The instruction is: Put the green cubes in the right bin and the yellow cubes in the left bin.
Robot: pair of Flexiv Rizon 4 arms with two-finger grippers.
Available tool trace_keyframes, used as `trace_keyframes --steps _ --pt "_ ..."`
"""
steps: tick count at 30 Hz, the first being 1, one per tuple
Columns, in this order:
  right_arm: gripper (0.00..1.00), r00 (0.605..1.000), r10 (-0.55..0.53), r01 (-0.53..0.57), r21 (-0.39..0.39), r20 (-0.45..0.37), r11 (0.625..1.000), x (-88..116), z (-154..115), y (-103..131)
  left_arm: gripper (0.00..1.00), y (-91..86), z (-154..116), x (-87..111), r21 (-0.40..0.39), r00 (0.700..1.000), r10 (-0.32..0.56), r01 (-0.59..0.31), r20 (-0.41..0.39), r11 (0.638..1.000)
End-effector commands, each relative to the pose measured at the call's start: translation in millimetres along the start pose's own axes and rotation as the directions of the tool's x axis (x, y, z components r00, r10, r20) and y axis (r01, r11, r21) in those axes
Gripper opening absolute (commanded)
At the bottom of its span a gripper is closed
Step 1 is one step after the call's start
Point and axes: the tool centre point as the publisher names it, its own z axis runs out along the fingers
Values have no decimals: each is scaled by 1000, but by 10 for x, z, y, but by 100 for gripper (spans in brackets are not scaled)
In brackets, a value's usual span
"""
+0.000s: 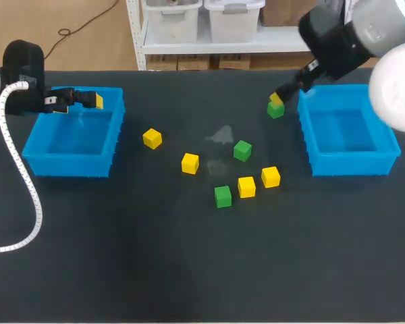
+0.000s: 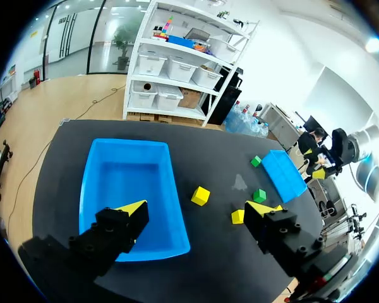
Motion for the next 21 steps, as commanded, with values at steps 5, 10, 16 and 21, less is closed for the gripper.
trace_keyframes --steps 5,10,16,21 --pt "100 998 52 -52 34 -17 998 75 398 140 100 30 5 13 13 1000 3 -3 7 1000" --pt "100 997 72 -72 20 -30 997 177 522 252 100 30 5 13 13 1000 3 -3 7 1000" --pt "100 996 53 -52 24 -65 998 280 635 337 100 30 5 13 13 1000 3 -3 7 1000" --pt "100 994 7 -2 46 -113 999 340 709 359 100 30 5 13 13 1000 3 -3 7 1000"
